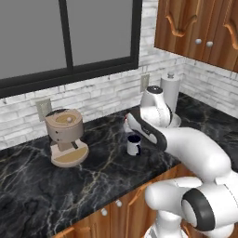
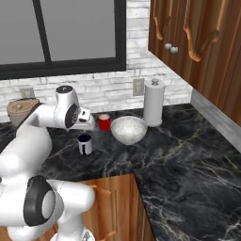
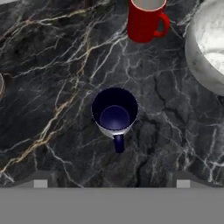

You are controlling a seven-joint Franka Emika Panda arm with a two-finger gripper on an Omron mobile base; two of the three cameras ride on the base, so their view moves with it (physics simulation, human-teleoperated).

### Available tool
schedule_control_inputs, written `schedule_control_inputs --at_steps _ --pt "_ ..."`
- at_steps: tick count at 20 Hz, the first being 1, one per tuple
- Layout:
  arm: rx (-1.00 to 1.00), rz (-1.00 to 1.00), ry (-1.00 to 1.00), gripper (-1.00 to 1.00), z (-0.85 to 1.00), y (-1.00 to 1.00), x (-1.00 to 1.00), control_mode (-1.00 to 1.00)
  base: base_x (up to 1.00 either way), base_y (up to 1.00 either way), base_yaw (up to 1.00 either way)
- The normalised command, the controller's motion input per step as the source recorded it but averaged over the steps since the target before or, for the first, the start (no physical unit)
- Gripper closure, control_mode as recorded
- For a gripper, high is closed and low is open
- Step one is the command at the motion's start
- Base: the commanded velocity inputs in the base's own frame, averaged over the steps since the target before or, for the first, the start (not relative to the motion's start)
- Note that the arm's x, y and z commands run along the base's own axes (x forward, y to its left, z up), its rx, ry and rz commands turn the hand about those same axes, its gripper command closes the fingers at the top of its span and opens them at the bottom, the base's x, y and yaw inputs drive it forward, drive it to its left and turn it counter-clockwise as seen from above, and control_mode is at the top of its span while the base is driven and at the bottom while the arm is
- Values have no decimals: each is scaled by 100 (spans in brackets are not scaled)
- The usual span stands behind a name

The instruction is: Clear the mugs and bowl far away from the sink.

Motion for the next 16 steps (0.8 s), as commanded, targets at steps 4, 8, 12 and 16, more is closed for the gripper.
schedule_control_inputs --at_steps 4,8,12,16 --pt "0 0 -14 -100 100 0 -81 -100 0 0 0" --pt "2 0 -15 -100 100 0 -100 -100 0 0 0" --pt "1 0 -17 -100 100 0 -100 -100 0 0 0" --pt "1 0 -7 -100 88 0 -100 -100 0 0 0"
